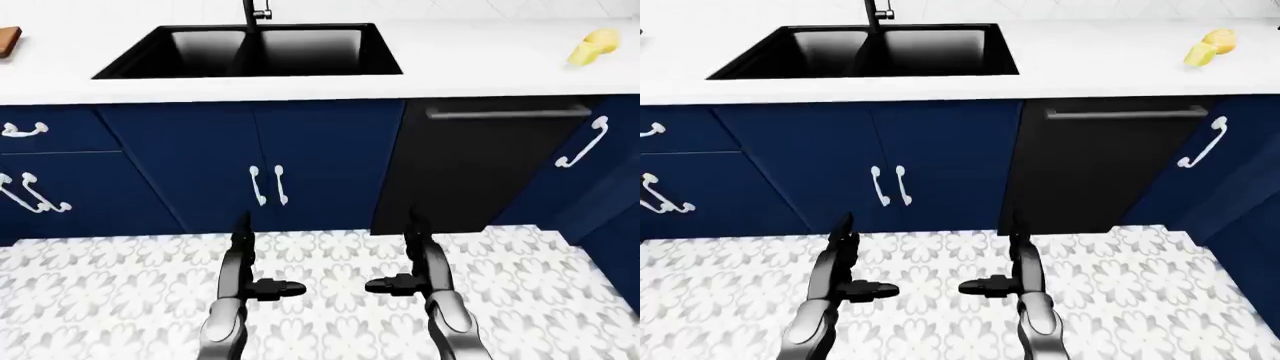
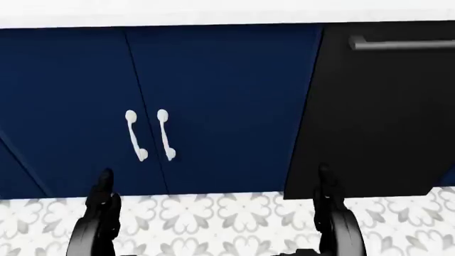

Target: Place the bread and cheese on the cutting board.

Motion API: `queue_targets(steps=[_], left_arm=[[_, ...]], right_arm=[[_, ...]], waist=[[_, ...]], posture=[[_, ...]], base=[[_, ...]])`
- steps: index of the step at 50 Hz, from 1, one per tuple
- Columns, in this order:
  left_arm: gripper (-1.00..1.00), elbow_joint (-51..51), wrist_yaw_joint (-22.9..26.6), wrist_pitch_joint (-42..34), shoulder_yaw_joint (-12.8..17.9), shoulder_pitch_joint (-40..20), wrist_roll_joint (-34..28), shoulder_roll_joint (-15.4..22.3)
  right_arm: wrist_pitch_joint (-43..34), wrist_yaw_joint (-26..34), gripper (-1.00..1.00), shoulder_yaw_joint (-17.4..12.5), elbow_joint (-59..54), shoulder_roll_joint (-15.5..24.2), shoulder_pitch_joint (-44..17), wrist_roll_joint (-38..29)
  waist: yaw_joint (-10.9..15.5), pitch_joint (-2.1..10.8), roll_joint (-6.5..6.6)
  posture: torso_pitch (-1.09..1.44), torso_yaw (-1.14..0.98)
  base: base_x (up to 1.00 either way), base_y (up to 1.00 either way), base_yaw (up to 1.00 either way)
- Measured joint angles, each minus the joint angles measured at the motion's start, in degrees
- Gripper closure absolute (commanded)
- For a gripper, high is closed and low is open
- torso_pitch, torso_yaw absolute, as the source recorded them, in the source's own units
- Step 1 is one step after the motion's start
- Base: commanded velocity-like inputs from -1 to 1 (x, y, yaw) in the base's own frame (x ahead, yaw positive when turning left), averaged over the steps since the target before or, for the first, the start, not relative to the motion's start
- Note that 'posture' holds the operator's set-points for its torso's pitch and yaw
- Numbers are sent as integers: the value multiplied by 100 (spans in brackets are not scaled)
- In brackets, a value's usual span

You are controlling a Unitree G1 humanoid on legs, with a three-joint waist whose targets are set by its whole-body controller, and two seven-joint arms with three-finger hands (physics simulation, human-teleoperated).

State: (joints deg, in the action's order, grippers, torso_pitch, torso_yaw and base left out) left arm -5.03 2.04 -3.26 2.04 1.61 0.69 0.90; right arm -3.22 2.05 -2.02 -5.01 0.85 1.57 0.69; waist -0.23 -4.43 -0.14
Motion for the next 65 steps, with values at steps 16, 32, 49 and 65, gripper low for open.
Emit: queue_targets(steps=[16, 32, 49, 65], left_arm=[[-100, 5252, 141, -3867, 226, -469, -50, 175], [-100, 5696, 130, -4754, 500, -707, 272, 245], [-100, 5749, 72, -4764, 468, -712, 371, 244], [-100, 5847, 38, -4663, 493, -688, 334, 252]], right_arm=[[-4551, 359, -100, -774, 5297, 210, -958, 301], [-5825, -495, -100, -1430, 5759, 543, -1469, 1829], [-5738, -1330, -100, -1683, 5774, 871, -1565, 2974], [-5606, -1460, -100, -1596, 5867, 958, -1536, 3253]], waist=[[63, 402, -15], [51, 245, 82], [110, 153, -43], [241, 266, -194]], posture=[[0, 0], [0, 0], [0, 0], [0, 0]], base=[[1, 0, 0], [7, -9, 0], [10, -34, 0], [13, -42, 0]])
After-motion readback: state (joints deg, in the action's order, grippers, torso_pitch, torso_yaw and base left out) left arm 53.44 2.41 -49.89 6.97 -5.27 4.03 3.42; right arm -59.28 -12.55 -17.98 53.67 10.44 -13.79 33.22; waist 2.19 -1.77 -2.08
